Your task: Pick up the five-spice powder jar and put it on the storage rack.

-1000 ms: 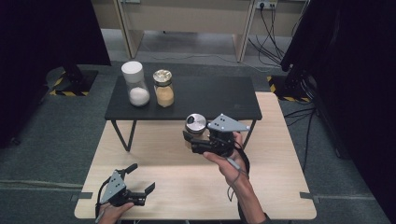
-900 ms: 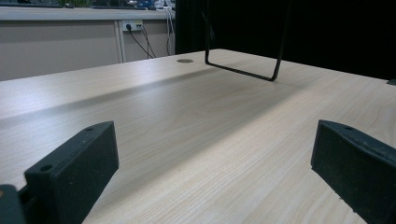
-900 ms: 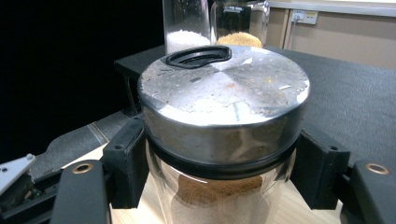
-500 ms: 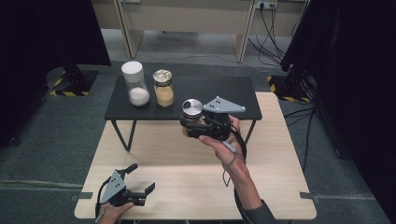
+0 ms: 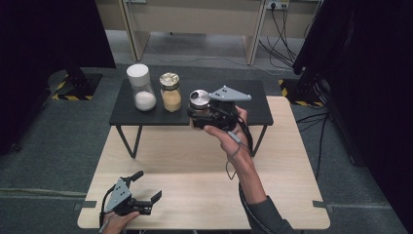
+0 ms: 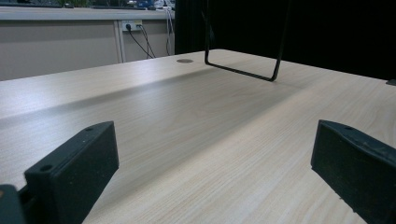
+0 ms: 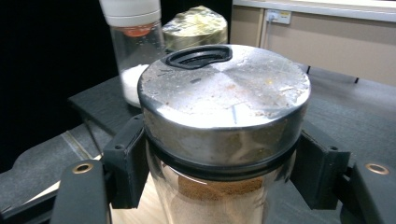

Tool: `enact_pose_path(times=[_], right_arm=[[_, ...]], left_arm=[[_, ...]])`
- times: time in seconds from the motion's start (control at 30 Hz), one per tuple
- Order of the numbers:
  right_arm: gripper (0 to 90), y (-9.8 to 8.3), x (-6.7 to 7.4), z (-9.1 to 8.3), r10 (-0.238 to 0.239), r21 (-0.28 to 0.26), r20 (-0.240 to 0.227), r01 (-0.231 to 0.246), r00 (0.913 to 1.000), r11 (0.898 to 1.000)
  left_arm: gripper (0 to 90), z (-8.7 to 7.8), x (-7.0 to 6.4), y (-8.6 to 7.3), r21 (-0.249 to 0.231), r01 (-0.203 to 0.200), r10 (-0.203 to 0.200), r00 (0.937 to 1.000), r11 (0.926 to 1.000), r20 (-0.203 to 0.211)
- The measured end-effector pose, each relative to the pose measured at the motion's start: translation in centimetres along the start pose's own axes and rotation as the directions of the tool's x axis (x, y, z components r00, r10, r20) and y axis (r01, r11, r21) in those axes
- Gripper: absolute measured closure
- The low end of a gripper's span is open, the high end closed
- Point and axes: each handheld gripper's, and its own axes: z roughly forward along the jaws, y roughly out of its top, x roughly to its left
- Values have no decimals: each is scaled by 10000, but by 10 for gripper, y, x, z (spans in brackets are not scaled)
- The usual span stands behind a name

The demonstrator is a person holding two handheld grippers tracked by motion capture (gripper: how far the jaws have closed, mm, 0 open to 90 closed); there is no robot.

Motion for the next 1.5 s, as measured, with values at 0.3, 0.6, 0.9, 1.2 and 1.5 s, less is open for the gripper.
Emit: enact_pose_path(times=[0.3,0.6,0.9,1.2,1.5], right_arm=[[304,6,-7,13,141,-12,421,-140,9990,9999],[305,14,-14,29,244,-30,902,-242,9956,9997],[305,16,-19,40,332,-193,1230,-310,9918,9993],[305,13,-23,53,460,-132,1400,-446,9891,9989],[305,14,-27,56,541,-206,1585,-515,9859,9985]], left_arm=[[4,0,0,0,5,-8,8,10000,10000,-4],[4,0,0,0,4,-12,12,10000,10000,-2],[4,0,0,0,-1,-12,12,10000,10000,1],[4,0,0,0,-3,-9,9,10000,10000,3],[4,0,0,0,-3,-14,14,10000,10000,8]])
